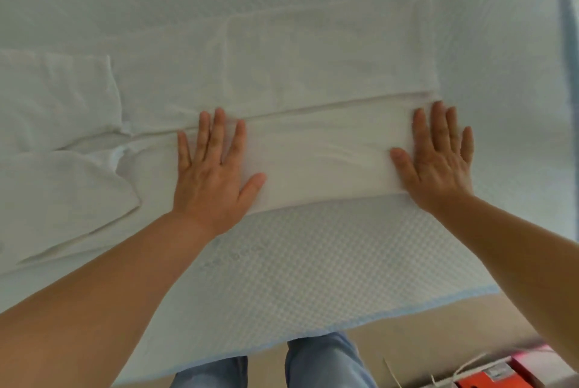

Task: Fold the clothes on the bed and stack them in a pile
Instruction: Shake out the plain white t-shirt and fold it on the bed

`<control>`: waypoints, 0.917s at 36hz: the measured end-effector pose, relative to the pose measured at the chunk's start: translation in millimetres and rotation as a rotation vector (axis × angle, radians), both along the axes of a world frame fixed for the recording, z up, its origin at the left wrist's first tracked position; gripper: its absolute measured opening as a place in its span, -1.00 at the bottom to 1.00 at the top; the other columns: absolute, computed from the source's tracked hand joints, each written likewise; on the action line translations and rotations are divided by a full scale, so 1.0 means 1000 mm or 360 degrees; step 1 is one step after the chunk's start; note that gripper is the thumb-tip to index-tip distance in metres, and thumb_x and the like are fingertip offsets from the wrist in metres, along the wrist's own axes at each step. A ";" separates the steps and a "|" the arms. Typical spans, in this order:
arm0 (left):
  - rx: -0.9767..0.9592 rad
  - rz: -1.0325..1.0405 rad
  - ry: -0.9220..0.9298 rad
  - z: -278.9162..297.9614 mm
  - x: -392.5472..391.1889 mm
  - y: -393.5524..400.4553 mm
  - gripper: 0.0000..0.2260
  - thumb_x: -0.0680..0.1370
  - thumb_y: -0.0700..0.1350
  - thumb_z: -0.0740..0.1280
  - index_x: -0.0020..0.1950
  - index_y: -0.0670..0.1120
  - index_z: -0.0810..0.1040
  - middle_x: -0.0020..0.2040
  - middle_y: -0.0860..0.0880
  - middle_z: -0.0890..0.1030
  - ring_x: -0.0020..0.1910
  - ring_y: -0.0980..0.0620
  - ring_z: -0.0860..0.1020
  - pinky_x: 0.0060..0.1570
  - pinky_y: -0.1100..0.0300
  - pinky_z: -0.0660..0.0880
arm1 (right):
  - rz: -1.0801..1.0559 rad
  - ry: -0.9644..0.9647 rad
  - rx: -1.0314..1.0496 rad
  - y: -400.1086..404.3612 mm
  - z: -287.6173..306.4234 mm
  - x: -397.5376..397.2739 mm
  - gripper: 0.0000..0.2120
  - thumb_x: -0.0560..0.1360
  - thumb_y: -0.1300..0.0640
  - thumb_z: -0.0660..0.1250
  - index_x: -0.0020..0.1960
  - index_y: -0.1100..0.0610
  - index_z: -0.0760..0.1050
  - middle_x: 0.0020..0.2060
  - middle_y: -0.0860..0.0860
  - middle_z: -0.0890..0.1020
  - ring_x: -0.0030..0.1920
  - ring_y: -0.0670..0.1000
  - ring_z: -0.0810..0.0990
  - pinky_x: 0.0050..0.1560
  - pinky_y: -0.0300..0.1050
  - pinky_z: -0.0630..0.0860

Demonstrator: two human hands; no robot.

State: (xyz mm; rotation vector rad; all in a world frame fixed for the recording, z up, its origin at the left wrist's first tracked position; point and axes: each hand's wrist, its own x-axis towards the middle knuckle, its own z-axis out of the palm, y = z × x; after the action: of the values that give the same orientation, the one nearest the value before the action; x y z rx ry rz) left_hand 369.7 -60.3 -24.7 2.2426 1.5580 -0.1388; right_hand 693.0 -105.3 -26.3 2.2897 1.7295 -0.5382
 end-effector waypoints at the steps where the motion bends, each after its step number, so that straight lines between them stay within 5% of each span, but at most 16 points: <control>1: -0.0024 -0.0035 -0.0006 0.000 0.009 -0.002 -0.24 0.46 0.28 0.01 0.52 -0.17 0.06 0.52 -0.27 0.02 0.50 -0.16 -0.09 0.39 -0.22 -0.18 | -0.0048 -0.0001 0.0002 -0.005 0.001 0.004 -0.23 0.45 -0.35 -0.17 0.54 0.03 -0.12 0.53 0.10 -0.10 0.51 0.05 -0.19 0.42 -0.03 -0.33; 9: -0.0137 -0.0188 0.0264 -0.018 0.040 -0.008 -0.13 0.37 0.44 0.03 0.52 -0.01 -0.12 0.48 -0.09 -0.27 0.49 -0.05 -0.26 0.36 -0.09 -0.40 | -0.0019 -0.0035 -0.0102 -0.017 -0.008 0.028 -0.19 0.41 -0.41 -0.22 0.54 0.01 -0.17 0.53 0.06 -0.13 0.51 0.00 -0.24 0.40 -0.04 -0.37; 13: -0.0189 -0.0193 0.0326 -0.012 0.042 -0.009 0.00 0.29 0.53 0.05 0.52 0.00 -0.23 0.42 -0.06 -0.43 0.41 0.02 -0.46 0.32 -0.05 -0.49 | -0.0083 0.0114 -0.0001 -0.012 0.002 0.028 -0.16 0.40 -0.39 -0.15 0.54 0.07 -0.05 0.53 0.10 0.01 0.51 0.04 -0.10 0.43 0.00 -0.20; 18: -0.0021 -0.0178 0.0049 0.006 0.059 -0.003 -0.19 0.40 0.33 0.07 0.52 -0.12 0.10 0.48 -0.12 -0.16 0.49 -0.06 -0.16 0.40 -0.15 -0.25 | -0.0629 0.0484 0.0315 0.019 0.015 0.024 -0.35 0.49 -0.20 0.20 0.45 0.14 0.21 0.30 0.10 0.40 0.33 0.12 0.27 0.34 -0.01 0.14; 25: -0.0067 0.0048 0.0157 -0.010 0.087 0.020 -0.29 0.52 0.25 0.13 0.55 -0.02 -0.07 0.55 -0.16 -0.13 0.52 -0.12 -0.19 0.38 -0.13 -0.34 | -0.1039 0.0635 0.0115 0.077 0.010 0.028 -0.51 0.43 -0.20 0.33 0.21 0.08 0.38 0.07 0.01 0.52 0.11 0.08 0.48 0.08 -0.06 0.40; 29: 0.0052 0.0150 0.0040 -0.004 0.092 0.024 -0.29 0.45 0.14 0.33 0.51 -0.11 0.18 0.45 -0.20 0.25 0.46 -0.17 0.16 0.41 -0.15 -0.22 | -0.0988 0.0754 0.0070 0.082 0.009 0.033 -0.70 0.43 -0.18 0.33 -0.05 0.04 0.49 -0.24 -0.10 0.53 -0.20 0.00 0.52 -0.24 -0.15 0.36; 33: 0.0064 0.0119 -0.0004 0.008 0.086 0.039 -0.45 0.43 -0.03 0.34 0.41 -0.10 0.36 0.31 -0.14 0.41 0.33 -0.13 0.32 0.43 -0.01 -0.14 | -0.0910 0.0859 0.0066 0.082 0.015 0.035 -0.73 0.45 -0.20 0.31 -0.15 0.01 0.45 -0.29 -0.11 0.50 -0.29 -0.09 0.46 -0.35 -0.16 0.31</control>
State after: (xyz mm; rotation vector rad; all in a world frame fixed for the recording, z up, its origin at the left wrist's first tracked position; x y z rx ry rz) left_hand 455.4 -21.1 -16.6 2.2105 1.6545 -0.0843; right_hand 728.4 -23.2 -11.4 2.8531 1.2236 -1.3387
